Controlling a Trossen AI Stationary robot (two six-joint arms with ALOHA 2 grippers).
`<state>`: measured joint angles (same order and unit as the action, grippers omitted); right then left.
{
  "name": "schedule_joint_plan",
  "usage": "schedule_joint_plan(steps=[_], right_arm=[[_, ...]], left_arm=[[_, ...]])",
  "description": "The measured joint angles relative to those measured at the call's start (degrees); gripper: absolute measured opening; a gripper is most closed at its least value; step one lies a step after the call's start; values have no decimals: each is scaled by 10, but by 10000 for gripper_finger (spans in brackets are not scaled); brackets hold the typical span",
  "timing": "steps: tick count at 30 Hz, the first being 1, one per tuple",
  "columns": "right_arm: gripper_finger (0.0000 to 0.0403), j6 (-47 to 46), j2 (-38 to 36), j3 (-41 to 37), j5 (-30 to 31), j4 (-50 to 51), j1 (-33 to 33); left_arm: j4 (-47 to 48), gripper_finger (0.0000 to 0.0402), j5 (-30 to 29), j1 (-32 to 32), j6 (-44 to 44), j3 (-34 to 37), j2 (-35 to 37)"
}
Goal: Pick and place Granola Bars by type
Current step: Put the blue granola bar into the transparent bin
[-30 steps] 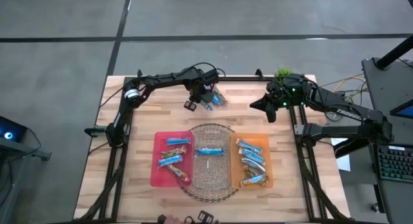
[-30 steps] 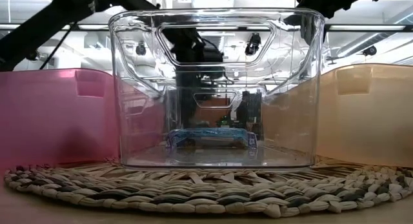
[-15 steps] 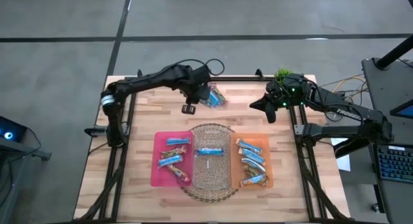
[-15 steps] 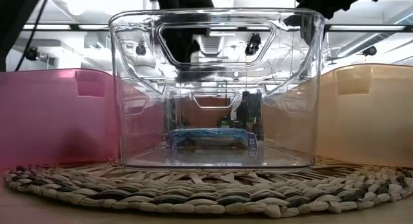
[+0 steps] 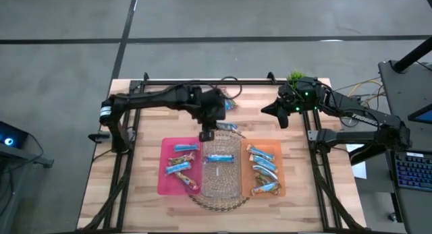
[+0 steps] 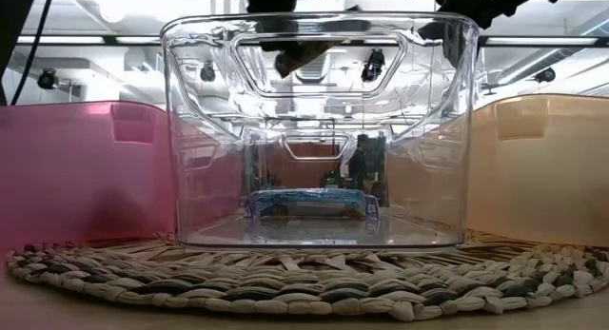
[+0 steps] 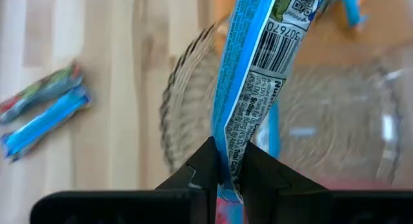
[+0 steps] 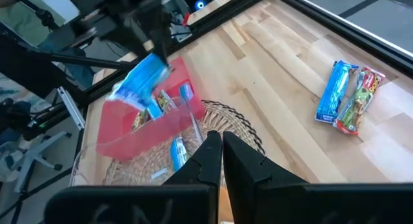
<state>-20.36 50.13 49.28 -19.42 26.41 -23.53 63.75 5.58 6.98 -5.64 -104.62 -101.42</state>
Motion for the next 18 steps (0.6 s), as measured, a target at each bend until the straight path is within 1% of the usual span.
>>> schedule_joint_plan(steps=[9, 11, 13, 15, 18], right_arm=[[8, 9, 0, 0, 0, 4, 0], [8, 9, 1, 0, 0, 4, 0], [8, 11, 2, 0, 0, 4, 0], [8, 13, 3, 0, 0, 4, 0], [9, 14, 3, 0, 0, 4, 0]], left_arm=[[-14, 34, 5, -32, 62, 10, -29], [-19, 34, 19, -34, 68, 26, -31], [-46, 34, 39, -35, 78, 42, -35], [-45, 34, 49, -36, 87, 62, -37], [-86, 35, 70, -36, 91, 93, -41]])
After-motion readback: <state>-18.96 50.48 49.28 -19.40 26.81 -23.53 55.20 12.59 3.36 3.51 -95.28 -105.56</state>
